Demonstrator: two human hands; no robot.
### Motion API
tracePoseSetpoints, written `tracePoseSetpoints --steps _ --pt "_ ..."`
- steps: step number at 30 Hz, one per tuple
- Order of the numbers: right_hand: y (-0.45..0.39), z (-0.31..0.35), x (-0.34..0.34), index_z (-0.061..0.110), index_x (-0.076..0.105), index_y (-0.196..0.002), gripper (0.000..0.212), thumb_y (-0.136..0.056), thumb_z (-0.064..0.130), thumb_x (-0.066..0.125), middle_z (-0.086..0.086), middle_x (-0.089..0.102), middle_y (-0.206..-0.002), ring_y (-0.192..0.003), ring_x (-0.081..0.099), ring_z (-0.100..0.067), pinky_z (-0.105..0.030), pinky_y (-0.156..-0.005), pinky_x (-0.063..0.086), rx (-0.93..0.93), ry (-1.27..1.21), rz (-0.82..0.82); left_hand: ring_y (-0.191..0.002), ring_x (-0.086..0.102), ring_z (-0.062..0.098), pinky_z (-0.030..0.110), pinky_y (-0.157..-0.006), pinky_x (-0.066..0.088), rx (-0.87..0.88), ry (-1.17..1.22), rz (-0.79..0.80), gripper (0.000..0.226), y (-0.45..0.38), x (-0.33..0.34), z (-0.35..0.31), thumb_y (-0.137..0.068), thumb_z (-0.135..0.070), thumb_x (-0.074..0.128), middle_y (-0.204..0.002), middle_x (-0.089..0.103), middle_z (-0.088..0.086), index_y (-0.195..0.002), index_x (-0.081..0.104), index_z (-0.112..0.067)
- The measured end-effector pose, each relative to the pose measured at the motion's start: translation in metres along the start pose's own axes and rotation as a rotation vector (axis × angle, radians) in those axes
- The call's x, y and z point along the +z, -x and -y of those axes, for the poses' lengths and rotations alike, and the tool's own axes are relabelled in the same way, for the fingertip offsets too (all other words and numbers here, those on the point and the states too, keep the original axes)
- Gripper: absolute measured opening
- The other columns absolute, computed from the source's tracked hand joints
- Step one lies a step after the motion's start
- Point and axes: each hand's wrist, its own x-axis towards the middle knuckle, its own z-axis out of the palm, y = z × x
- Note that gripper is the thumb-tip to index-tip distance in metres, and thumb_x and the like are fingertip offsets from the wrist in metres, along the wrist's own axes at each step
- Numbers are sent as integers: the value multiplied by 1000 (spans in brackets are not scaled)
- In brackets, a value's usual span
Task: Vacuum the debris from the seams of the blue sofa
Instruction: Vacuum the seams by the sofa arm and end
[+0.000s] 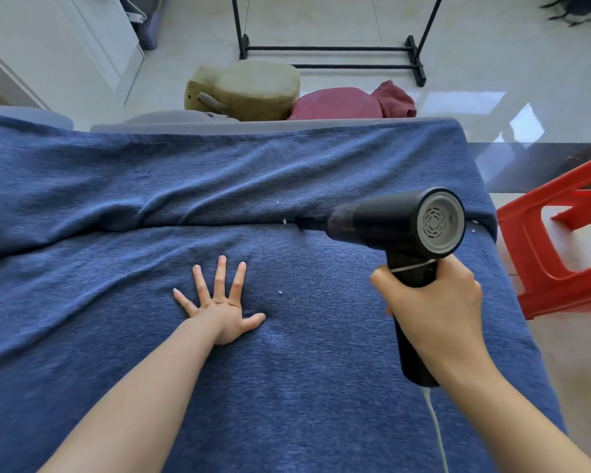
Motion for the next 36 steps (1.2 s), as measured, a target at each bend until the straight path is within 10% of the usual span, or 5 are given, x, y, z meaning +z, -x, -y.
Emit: tracePoseSetpoints --steps 9,36 --pt "9 0 2 20 54 -64 24 -68 28 76 24 60 -57 -59 56 1 -14 -50 38 -33 -14 56 -125 -50 42 78 -99 -14 -4 -4 -3 102 -1 0 0 -79 -82 36 -132 -61 -6 -119 -49 -45" --pt "-7 20 0 12 61 -71 21 -68 30 73 -6 65 -58 -67 67 -28 -35 -65 52 -61 -59 45 -125 -50 42 78 -97 -14 -16 -2 -26 102 -8 6 2 -79 -82 36 -131 -61 -6 -118 -51 -44"
